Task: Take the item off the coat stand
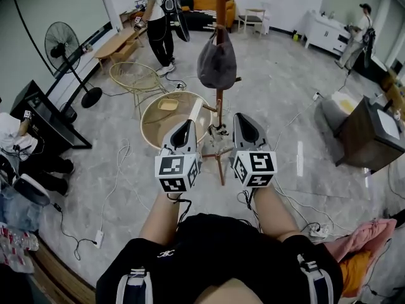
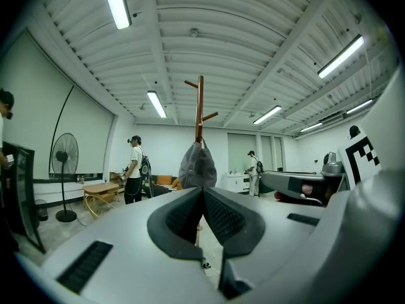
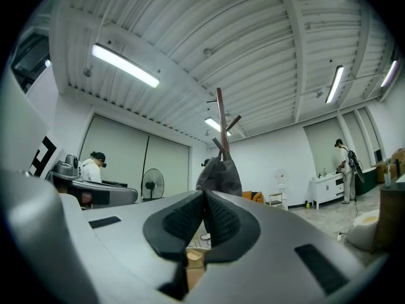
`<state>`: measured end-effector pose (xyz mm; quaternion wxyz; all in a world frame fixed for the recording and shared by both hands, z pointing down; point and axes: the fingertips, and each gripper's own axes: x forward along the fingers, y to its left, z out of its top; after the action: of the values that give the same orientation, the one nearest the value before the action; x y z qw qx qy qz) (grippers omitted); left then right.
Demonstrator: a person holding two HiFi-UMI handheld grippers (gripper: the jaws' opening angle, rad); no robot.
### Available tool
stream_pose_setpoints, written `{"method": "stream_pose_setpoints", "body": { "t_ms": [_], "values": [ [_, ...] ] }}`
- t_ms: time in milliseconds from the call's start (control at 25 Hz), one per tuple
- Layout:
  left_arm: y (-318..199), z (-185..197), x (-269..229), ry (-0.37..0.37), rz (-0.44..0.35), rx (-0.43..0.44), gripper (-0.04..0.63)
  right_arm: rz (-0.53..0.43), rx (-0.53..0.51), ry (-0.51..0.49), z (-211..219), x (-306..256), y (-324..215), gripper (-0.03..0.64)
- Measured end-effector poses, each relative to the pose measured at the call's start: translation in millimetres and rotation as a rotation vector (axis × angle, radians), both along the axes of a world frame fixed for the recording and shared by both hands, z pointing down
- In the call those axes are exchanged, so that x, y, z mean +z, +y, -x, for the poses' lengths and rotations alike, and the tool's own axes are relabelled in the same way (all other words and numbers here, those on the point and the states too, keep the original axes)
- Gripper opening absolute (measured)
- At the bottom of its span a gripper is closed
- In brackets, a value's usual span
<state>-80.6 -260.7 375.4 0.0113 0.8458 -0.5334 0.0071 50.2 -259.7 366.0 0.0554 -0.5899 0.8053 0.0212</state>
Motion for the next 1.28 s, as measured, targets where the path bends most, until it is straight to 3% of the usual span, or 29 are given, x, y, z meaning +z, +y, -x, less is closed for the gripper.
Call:
{"method": "stream_pose_setpoints", "body": {
  "t_ms": [200,440,520,720,800,1280],
  "values": [
    [-88.0,7.6,-7.3,-0.019,-0.016,0.034,0.017,-0.009,0.028,-0.014,9.3,-4.0,-83.5,0.017],
    [-149.3,9.7,-0.9,-0.01,0.002,0.01,0.017,-0.02,0.008,-0.02,6.5,-10.4,-141.2,0.017],
    [-160.0,8.6,2.7,-0.015,0.01,-0.012,0.017,-0.032,-0.02,-0.029,5.6,-17.8,-154.3,0.025],
    [-181.9,17.8,0.8,0.001,0.009,-0.087,0.017,-0.074,-0.124,-0.064,17.5,-48.6,-185.7,0.223],
    [-188.3,23.6,1.1,0.002,0.015,-0.116,0.017,-0.066,-0.143,-0.062,24.9,-55.7,-201.2,0.264],
    [-200.9,34.3,0.0,-0.023,0.038,-0.209,0.017,0.002,-0.163,-0.074,48.9,-77.0,-264.3,0.262]
  ]
}}
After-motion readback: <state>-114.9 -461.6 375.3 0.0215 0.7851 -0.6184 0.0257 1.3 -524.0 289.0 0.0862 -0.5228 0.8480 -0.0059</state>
